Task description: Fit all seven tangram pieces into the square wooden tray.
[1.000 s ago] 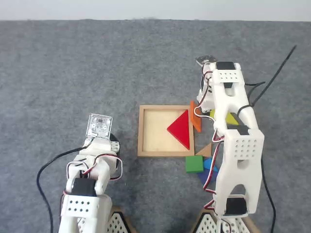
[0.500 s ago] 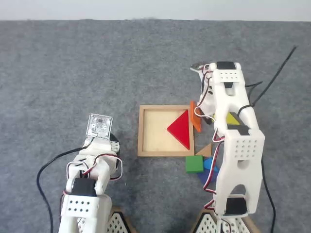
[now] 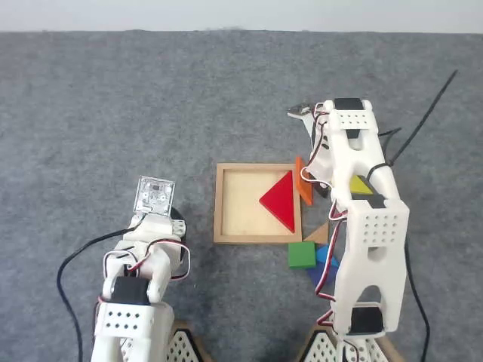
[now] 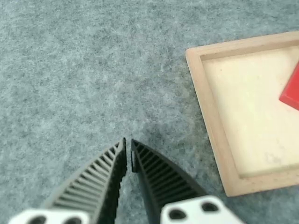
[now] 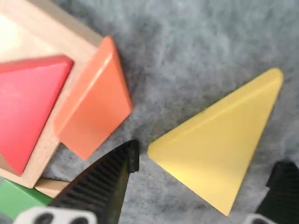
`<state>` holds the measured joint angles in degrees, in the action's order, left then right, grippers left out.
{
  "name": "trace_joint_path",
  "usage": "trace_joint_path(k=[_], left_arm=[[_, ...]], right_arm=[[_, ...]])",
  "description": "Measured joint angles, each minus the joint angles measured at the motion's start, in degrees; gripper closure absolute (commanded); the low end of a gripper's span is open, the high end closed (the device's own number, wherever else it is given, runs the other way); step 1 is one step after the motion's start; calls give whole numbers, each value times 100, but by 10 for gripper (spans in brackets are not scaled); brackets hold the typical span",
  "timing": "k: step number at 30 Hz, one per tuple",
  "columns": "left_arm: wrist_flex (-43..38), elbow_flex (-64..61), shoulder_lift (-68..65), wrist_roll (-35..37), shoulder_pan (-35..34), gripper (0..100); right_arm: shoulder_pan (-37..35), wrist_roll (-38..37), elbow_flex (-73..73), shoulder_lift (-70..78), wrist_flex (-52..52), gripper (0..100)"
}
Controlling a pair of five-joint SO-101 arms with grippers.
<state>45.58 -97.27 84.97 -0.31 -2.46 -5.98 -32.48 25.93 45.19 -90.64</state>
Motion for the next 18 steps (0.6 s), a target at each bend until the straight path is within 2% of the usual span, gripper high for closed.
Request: trace_joint_path(k=[3, 18], left_arm=[[0, 0, 0, 0, 0, 985], [0, 0, 0, 0, 0, 985]], right_arm=[[0, 9, 0, 0, 0, 685], [97, 70, 70, -88, 0, 688]])
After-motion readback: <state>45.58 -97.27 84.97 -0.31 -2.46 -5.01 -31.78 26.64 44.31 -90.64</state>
